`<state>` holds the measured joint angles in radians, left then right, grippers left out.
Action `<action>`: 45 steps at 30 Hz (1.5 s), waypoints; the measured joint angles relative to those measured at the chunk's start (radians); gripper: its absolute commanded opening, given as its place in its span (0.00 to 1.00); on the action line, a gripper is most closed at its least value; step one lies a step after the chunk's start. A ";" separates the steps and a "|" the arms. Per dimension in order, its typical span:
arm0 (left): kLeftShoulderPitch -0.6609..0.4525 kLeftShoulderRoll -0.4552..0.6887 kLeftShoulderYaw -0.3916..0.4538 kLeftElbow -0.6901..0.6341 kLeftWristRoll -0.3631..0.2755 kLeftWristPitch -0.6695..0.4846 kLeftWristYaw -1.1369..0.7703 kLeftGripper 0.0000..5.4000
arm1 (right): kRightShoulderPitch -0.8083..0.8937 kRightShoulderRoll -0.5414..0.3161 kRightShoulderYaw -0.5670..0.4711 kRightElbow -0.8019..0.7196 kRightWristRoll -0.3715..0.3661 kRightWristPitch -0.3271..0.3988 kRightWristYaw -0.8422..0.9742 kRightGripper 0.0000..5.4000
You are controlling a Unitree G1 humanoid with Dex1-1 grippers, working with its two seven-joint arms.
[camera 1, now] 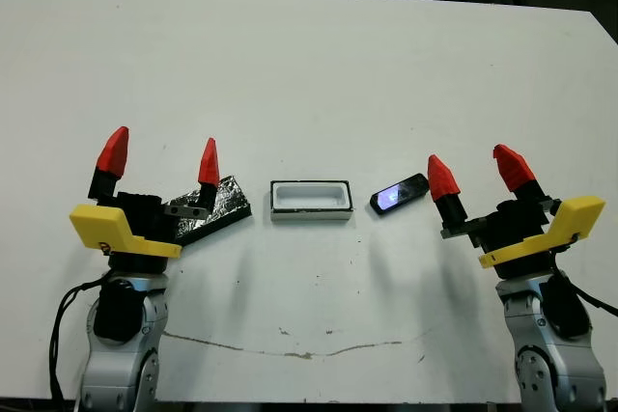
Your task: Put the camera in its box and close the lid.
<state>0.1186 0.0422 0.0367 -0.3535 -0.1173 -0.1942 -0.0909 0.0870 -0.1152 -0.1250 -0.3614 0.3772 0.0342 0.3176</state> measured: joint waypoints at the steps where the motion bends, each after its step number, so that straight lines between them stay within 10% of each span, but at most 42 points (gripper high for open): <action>1: 0.000 0.000 0.000 0.000 0.000 0.000 0.000 1.00 | 0.000 0.000 0.000 0.000 0.000 0.000 0.000 1.00; 13: -0.001 0.000 -0.003 0.002 0.002 0.000 -0.004 1.00 | -0.004 -0.042 -0.013 -0.001 0.036 0.038 0.025 1.00; 27: 0.000 -0.005 -0.003 0.006 0.004 0.001 -0.003 1.00 | -0.433 -0.518 -0.099 0.341 0.097 0.115 0.514 0.89; 45: 0.003 -0.008 -0.001 0.002 0.006 0.021 0.012 1.00 | -1.069 -0.596 0.391 1.018 -0.264 0.017 1.274 1.00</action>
<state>0.1220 0.0340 0.0352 -0.3519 -0.1115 -0.1729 -0.0789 -0.9819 -0.7107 0.2658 0.6564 0.1132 0.0511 1.5917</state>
